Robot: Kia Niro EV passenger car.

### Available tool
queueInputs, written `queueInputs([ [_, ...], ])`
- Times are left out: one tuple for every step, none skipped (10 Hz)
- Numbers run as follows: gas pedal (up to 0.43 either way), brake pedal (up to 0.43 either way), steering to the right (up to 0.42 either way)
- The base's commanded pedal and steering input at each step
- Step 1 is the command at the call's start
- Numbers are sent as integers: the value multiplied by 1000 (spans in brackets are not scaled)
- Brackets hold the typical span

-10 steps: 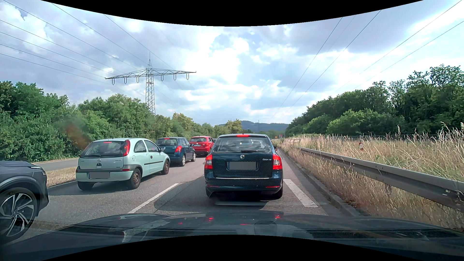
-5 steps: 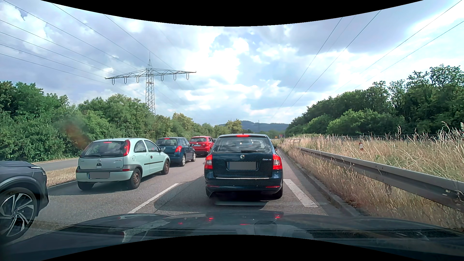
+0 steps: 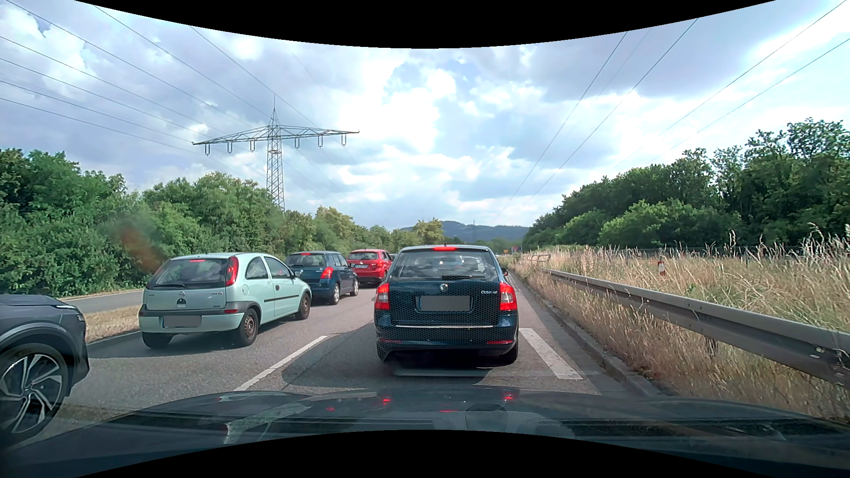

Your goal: Follow the waypoints while adhering to traffic rules and regulations

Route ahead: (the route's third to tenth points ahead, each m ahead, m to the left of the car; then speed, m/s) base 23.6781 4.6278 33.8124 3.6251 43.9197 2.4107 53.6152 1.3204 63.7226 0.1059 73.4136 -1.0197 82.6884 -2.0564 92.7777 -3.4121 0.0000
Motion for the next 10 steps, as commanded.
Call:
queueInputs([
  [0, 262, 7],
  [0, 262, 7],
  [0, 262, 7],
  [0, 262, 7],
  [0, 262, 7],
  [0, 262, 7],
  [0, 262, 7],
  [0, 262, 7],
  [0, 262, 7],
  [0, 262, 7],
])
